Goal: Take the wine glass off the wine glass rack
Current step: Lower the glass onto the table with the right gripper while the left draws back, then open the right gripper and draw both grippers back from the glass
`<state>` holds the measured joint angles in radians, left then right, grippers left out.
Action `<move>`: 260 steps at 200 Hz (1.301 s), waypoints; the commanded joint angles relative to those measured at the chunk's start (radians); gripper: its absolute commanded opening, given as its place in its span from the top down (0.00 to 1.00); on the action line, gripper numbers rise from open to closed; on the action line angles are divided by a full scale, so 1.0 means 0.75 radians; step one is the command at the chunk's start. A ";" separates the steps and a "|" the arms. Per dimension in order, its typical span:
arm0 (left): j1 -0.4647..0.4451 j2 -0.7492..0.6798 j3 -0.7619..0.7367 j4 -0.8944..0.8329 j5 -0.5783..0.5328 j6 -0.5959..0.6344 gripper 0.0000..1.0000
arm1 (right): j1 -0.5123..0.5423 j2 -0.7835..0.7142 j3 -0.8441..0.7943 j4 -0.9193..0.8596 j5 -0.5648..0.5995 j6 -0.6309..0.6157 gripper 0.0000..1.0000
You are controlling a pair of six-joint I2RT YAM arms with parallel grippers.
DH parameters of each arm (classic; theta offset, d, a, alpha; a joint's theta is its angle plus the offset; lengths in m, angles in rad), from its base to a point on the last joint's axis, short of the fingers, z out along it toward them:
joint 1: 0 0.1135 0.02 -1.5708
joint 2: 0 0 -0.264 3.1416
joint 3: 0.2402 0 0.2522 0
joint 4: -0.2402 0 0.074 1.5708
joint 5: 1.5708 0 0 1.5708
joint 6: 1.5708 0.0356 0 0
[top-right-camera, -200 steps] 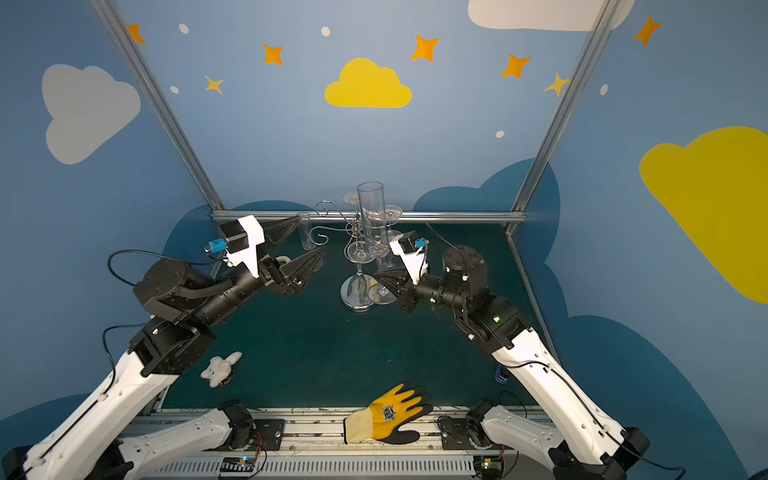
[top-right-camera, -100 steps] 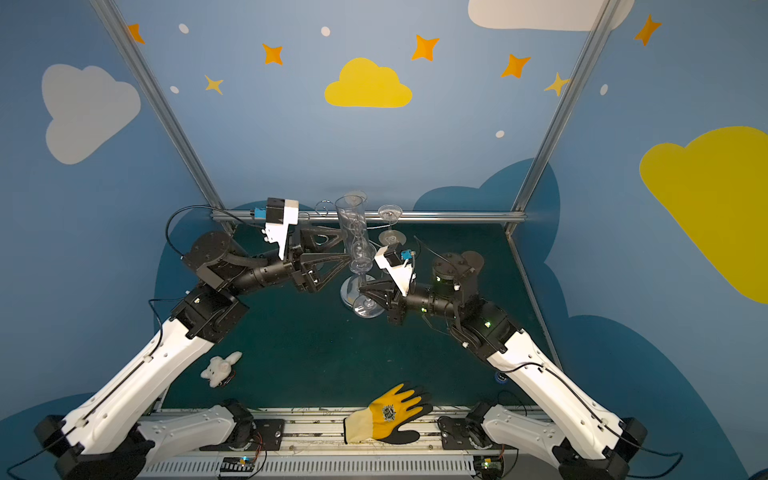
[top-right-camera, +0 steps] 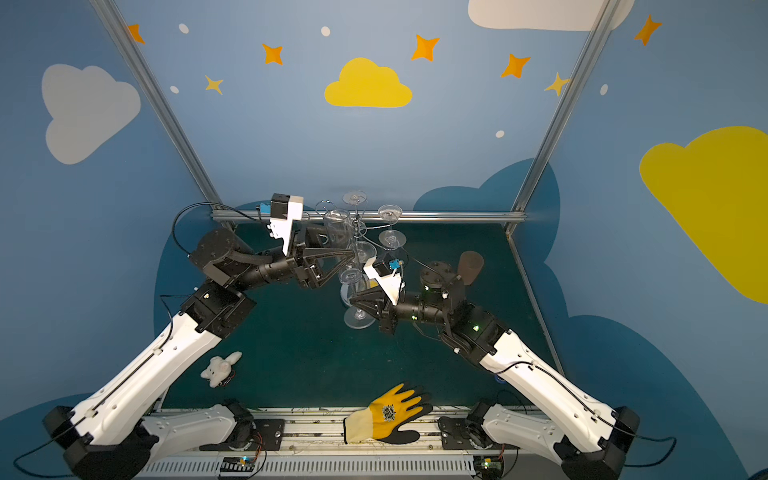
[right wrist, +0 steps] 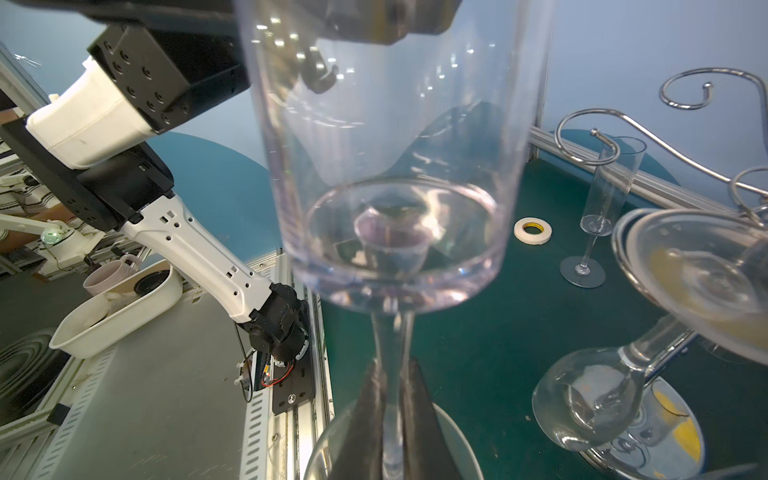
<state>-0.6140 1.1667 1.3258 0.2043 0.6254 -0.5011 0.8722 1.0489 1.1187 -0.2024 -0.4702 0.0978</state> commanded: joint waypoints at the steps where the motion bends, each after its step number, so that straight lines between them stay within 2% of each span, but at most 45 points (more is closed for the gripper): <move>1: 0.005 0.001 -0.006 0.046 0.004 -0.007 0.32 | 0.017 -0.002 -0.009 0.074 0.019 0.006 1.00; 39: 0.005 0.004 -0.021 0.054 -0.013 -0.009 0.47 | 0.027 0.001 -0.016 0.074 0.034 0.000 1.00; 98: 0.004 0.004 -0.040 0.062 -0.013 -0.017 0.60 | 0.035 0.008 -0.014 0.052 0.052 -0.018 1.00; 127: 0.004 -0.019 -0.072 0.081 -0.046 -0.010 0.62 | 0.036 0.009 -0.013 0.033 0.093 -0.026 1.00; 132: 0.003 -0.027 -0.081 0.080 -0.056 -0.003 0.61 | 0.037 0.007 -0.013 0.033 0.106 -0.026 0.89; 141: 0.003 -0.042 -0.092 0.066 -0.077 0.013 0.61 | 0.038 0.004 -0.015 0.029 0.130 -0.024 0.53; 143: 0.003 -0.045 -0.095 0.060 -0.082 0.019 0.61 | 0.038 0.001 -0.016 0.029 0.136 -0.025 0.47; 147: 0.003 -0.052 -0.097 0.048 -0.088 0.031 0.61 | 0.039 -0.001 -0.015 0.024 0.149 -0.023 0.40; 155: 0.004 -0.068 -0.102 0.024 -0.100 0.055 0.61 | 0.038 -0.006 -0.011 0.013 0.188 -0.017 0.33; 176: 0.004 -0.126 -0.136 -0.030 -0.161 0.118 0.61 | 0.037 -0.036 -0.006 -0.012 0.263 -0.031 0.24; 213: 0.004 -0.264 -0.248 -0.087 -0.336 0.253 0.61 | 0.035 -0.121 -0.003 -0.059 0.334 -0.096 0.21; 260: 0.004 -0.463 -0.477 -0.089 -0.734 0.416 0.61 | 0.034 -0.256 -0.050 -0.080 0.529 -0.127 0.20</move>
<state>-0.6113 0.8761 1.0325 0.1352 0.2749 -0.2840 0.8963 0.9054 1.1076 -0.2504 -0.1787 0.0242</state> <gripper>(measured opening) 0.464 0.798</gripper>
